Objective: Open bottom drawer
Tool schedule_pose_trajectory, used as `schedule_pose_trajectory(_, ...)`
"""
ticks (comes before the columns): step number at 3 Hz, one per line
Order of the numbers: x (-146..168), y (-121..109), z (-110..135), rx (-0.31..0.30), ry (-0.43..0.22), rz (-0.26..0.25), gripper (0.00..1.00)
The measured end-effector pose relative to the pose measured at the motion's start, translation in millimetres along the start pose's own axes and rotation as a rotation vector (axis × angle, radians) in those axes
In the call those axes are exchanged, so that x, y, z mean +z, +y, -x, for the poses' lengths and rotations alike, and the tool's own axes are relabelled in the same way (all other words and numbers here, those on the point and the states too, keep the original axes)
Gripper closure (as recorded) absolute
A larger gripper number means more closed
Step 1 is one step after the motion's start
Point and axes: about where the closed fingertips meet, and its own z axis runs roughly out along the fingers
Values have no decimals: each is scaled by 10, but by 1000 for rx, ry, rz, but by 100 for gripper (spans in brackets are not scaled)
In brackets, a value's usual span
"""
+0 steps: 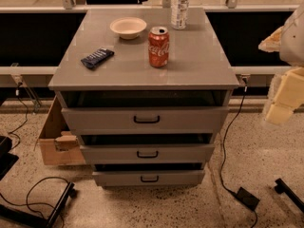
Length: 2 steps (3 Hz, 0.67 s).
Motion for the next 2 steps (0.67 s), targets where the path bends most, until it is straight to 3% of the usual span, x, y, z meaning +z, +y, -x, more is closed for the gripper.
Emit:
schedule_pose_trajectory(1, 0, 0, 0, 0, 0, 0, 0)
schedule_pose_trajectory(2, 119, 121, -96, 16, 56, 8, 0)
